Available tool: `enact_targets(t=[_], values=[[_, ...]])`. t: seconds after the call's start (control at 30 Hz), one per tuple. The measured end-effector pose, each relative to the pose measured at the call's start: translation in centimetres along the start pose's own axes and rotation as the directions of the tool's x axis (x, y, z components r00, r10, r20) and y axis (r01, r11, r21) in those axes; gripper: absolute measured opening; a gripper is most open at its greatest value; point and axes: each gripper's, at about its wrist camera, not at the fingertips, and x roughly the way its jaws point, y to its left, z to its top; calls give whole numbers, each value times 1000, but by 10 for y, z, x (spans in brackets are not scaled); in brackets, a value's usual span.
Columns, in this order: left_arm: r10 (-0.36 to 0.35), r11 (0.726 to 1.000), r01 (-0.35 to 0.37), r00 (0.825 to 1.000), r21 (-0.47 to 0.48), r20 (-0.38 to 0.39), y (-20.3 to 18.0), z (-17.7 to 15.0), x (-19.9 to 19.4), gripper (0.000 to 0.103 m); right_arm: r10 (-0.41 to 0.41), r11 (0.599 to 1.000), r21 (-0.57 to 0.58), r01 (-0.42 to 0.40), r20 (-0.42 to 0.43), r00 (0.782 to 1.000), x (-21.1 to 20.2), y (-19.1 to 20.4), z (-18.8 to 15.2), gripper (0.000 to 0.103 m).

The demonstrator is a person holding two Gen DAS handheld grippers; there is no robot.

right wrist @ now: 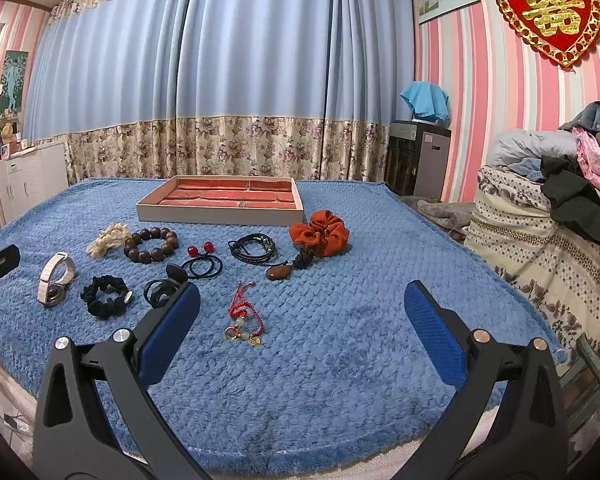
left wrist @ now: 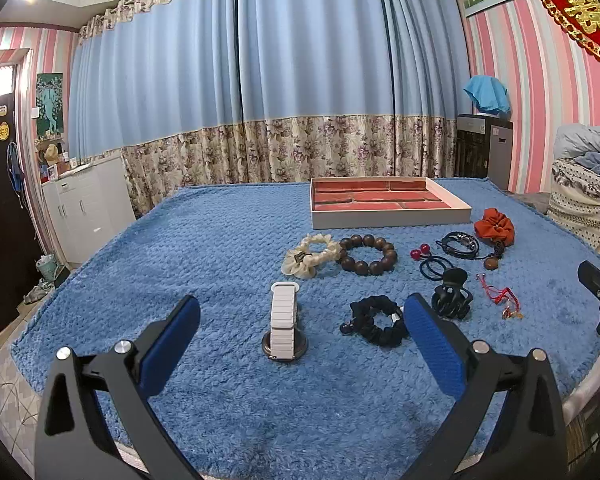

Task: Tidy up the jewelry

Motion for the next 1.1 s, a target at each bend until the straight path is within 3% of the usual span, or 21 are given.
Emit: enact_targets(t=[1.1], values=[[1,1000,-1,1000,1,2,-1,1,-1,99,-2,1000,3,2,0,1000,-1,-4,-2,99]])
